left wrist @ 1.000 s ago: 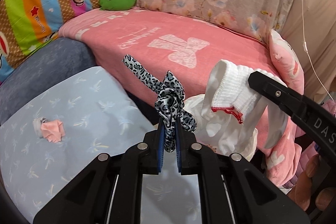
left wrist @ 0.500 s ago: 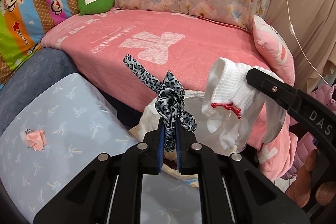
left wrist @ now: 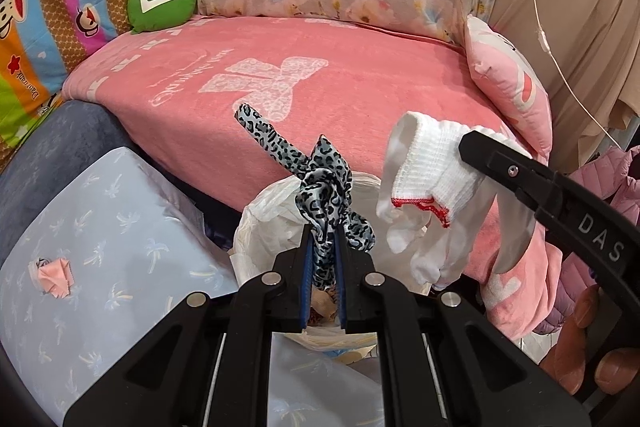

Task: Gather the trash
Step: 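Carry the leopard-print scarf in the left gripper to the bin while the right gripper carries the glove, then open the left gripper over the bin while the right gripper releases the glove into it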

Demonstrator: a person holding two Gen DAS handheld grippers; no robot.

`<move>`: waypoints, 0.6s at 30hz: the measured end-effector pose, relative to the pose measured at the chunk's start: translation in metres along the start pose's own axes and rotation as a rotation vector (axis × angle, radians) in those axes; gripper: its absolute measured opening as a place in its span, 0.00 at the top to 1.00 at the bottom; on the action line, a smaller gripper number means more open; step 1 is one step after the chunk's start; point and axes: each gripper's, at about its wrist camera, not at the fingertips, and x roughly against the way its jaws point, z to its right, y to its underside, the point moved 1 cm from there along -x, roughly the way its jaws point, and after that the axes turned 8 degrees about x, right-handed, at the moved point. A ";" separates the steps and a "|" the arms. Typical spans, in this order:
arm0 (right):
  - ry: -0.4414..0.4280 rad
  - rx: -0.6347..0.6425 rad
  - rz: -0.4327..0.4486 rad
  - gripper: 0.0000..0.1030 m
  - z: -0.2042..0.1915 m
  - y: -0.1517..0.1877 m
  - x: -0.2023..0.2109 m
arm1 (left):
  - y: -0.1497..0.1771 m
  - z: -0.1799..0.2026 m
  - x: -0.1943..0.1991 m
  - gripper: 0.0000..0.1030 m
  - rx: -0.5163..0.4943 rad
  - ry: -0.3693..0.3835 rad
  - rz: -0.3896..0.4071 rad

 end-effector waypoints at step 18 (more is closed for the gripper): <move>0.028 -0.004 0.000 0.82 0.000 0.002 -0.003 | -0.003 -0.001 -0.006 0.33 0.036 -0.002 0.000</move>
